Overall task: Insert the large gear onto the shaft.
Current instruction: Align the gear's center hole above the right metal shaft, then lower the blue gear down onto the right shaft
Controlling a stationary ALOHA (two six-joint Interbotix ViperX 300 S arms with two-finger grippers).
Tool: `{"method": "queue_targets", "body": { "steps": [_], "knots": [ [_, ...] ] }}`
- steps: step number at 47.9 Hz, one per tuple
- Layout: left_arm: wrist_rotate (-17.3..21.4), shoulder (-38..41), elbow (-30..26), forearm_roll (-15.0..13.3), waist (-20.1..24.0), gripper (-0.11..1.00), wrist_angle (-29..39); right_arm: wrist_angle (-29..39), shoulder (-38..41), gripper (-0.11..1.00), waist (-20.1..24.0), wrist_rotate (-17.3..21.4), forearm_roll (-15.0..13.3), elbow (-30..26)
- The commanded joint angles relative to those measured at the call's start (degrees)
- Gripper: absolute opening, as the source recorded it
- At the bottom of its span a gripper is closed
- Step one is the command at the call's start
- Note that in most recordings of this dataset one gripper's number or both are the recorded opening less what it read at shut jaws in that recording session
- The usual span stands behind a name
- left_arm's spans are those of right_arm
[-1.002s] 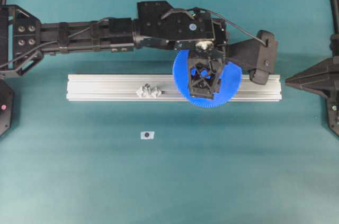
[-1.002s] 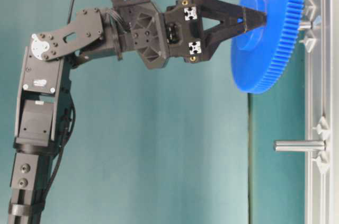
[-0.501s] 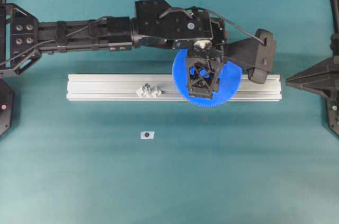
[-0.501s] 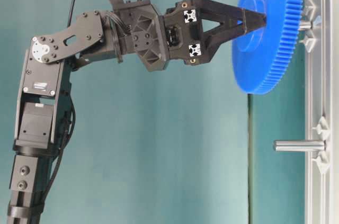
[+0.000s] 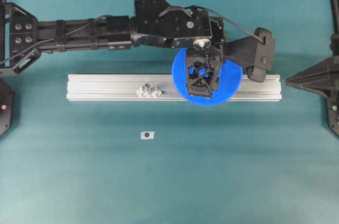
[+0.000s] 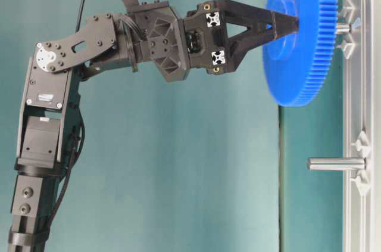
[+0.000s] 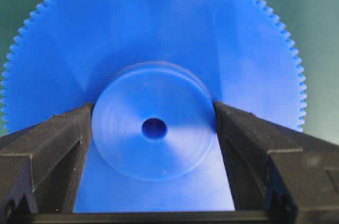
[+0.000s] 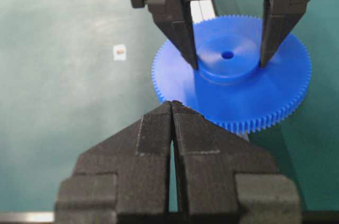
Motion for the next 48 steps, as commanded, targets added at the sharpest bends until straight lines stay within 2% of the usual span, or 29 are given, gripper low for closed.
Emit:
{"method": "queue_targets", "body": {
  "steps": [1, 45, 48],
  "knots": [
    [0.00, -1.67, -0.35, 0.18, 0.88, 0.78, 0.18, -0.26, 0.35, 0.02, -0.09, 0.70, -0.09, -0.53],
    [-0.62, -0.97, -3.34, 0.35, 0.97, 0.78, -0.44, -0.35, 0.35, 0.02, -0.09, 0.70, -0.09, -0.62],
    [-1.14, -0.97, -3.43, 0.35, 0.88, 0.86, -0.62, -0.35, 0.35, 0.02, -0.09, 0.70, -0.09, -0.70]
  ]
}}
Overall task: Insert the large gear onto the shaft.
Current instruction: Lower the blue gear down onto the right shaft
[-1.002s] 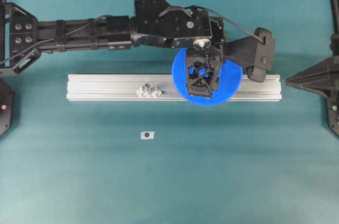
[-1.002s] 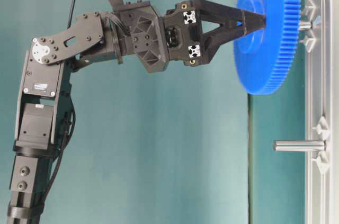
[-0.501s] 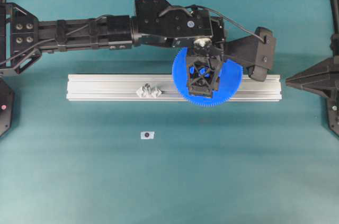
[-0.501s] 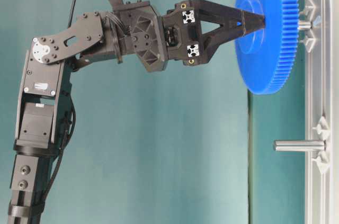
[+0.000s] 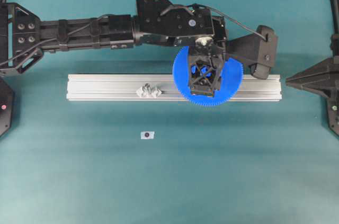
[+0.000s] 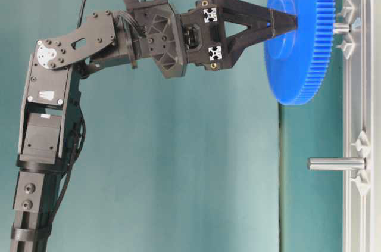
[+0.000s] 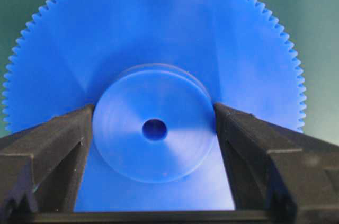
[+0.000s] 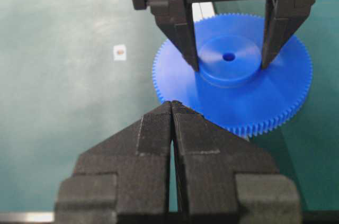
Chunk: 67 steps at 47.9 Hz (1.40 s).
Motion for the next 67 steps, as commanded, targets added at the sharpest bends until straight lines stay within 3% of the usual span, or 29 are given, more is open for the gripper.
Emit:
{"method": "queue_targets", "body": {
  "steps": [1, 67],
  "knots": [
    [-0.35, -1.49, -1.58, 0.18, 0.70, 0.89, -0.44, -0.26, 0.35, 0.02, -0.09, 0.62, -0.09, -0.70],
    [-3.78, -3.08, -1.67, 0.18, 0.44, 0.89, 1.05, -0.26, 0.09, 0.02, -0.09, 0.62, -0.09, -0.53]
  ]
}}
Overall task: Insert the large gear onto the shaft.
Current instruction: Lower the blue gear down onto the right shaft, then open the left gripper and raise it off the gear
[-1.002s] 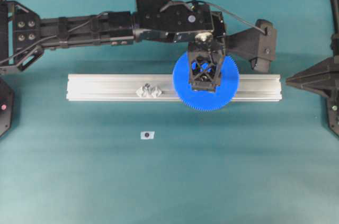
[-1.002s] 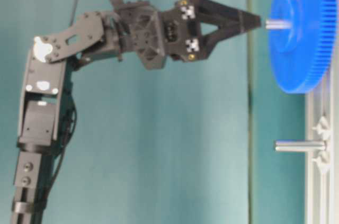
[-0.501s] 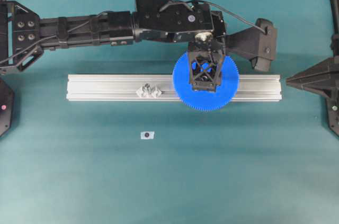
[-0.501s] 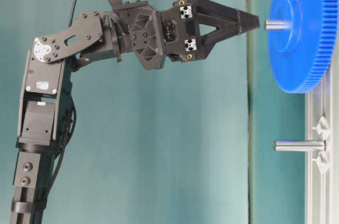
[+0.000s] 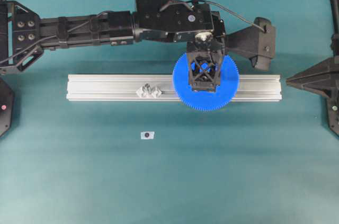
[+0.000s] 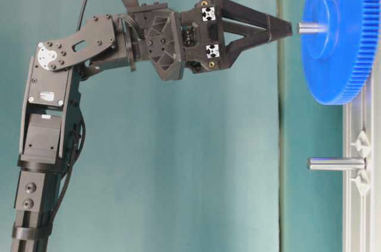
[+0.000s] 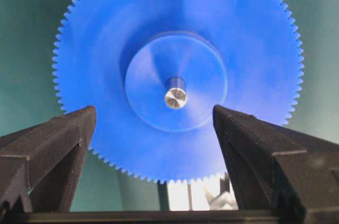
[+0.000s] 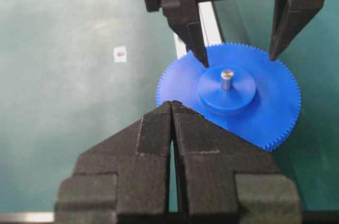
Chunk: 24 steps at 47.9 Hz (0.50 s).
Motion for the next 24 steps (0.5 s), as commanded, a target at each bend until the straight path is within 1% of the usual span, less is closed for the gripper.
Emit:
{"method": "queue_targets", "body": {
  "steps": [1, 10, 24],
  "knots": [
    [-0.09, -3.08, -1.41, 0.09, -0.18, 0.89, 0.00, -0.35, 0.44, 0.02, -0.09, 0.62, -0.09, -0.53],
    [-0.26, -3.34, -2.20, 0.09, -0.53, 0.88, 0.18, -0.26, 0.44, 0.02, -0.09, 0.62, -0.09, -0.44],
    [-0.26, -3.25, -5.71, 0.09, -0.79, 0.88, 1.67, -0.35, 0.35, 0.02, -0.09, 0.62, -0.09, -0.26]
  ]
}}
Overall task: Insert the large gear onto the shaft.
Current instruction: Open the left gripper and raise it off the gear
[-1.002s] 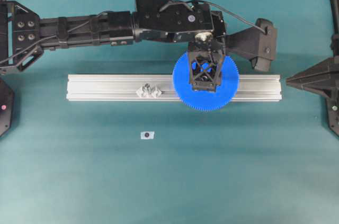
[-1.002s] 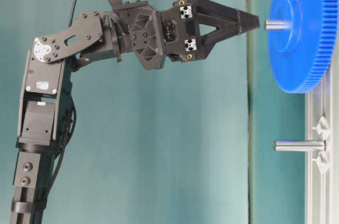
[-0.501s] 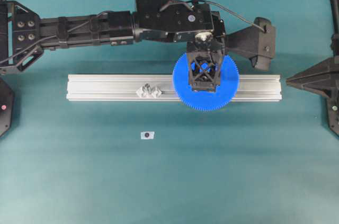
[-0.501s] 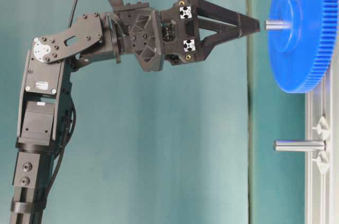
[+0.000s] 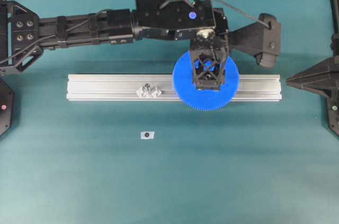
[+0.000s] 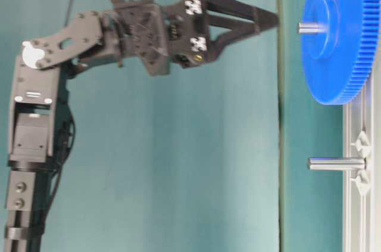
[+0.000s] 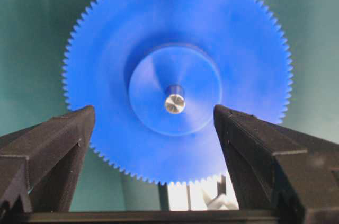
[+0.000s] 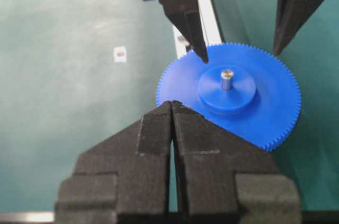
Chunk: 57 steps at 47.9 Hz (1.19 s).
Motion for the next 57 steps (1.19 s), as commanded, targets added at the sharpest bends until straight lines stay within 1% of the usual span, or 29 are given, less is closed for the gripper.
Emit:
{"method": "queue_targets", "body": {
  "steps": [1, 14, 22, 57],
  "knots": [
    [-0.09, -3.16, -2.29, 0.09, -0.35, 0.88, 0.53, -0.26, 0.44, 0.02, -0.09, 0.62, -0.09, -0.53],
    [-0.35, -2.99, -3.25, 0.09, -0.44, 0.88, 1.41, -0.26, 0.44, 0.02, -0.09, 0.62, 0.00, -0.53],
    [-1.23, -2.99, -3.60, 0.09, -0.44, 0.88, 1.41, -0.26, 0.44, 0.02, -0.09, 0.62, -0.09, -0.44],
    [-1.41, -3.25, -3.69, 0.09, -1.58, 0.88, 2.90, -0.26, 0.44, 0.02, -0.09, 0.62, -0.09, -0.44]
  ]
}}
